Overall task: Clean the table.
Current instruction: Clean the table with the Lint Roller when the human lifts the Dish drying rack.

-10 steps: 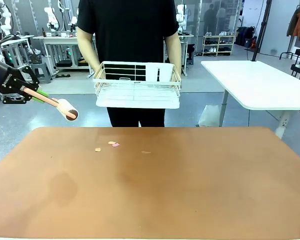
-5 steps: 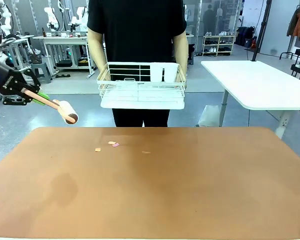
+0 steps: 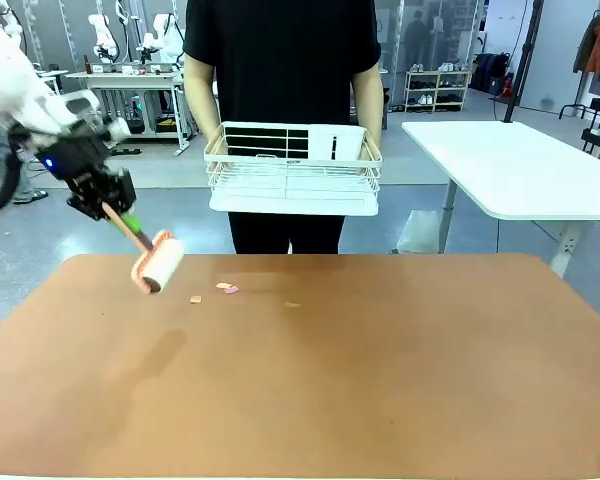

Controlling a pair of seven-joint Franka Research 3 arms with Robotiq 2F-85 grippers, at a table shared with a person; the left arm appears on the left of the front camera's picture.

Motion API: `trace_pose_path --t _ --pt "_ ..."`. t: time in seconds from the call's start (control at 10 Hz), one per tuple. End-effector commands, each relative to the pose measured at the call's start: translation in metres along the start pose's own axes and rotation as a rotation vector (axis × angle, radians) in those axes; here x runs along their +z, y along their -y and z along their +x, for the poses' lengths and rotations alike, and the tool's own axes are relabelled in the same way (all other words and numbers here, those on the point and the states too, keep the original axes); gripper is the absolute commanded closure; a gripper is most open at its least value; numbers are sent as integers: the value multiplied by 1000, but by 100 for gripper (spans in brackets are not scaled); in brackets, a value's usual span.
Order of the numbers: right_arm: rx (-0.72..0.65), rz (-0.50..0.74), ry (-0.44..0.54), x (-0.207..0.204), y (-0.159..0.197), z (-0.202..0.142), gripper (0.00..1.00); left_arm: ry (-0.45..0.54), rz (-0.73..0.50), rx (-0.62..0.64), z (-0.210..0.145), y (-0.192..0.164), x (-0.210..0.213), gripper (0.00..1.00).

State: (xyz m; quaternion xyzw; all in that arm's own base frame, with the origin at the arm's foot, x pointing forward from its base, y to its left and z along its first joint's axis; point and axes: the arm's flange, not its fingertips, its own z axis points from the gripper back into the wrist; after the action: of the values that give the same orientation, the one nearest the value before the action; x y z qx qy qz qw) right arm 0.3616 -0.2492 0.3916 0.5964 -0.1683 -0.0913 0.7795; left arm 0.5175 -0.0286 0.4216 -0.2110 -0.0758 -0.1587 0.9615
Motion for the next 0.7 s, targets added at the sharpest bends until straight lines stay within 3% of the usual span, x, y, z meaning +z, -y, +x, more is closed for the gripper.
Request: trace_pose_path --t 0.0,0.3,0.4,0.6 --pt "7 9 3 0 -3 -2 0 -2 0 -72 15 -31 -13 79" --pt "7 9 3 0 -3 -2 0 99 -32 84 4 -41 -32 79" --pt "7 9 3 0 -3 -2 0 -25 -6 -8 9 -46 -43 79" --pt "7 9 3 0 -3 -2 0 -25 -6 -8 9 -46 -43 79"
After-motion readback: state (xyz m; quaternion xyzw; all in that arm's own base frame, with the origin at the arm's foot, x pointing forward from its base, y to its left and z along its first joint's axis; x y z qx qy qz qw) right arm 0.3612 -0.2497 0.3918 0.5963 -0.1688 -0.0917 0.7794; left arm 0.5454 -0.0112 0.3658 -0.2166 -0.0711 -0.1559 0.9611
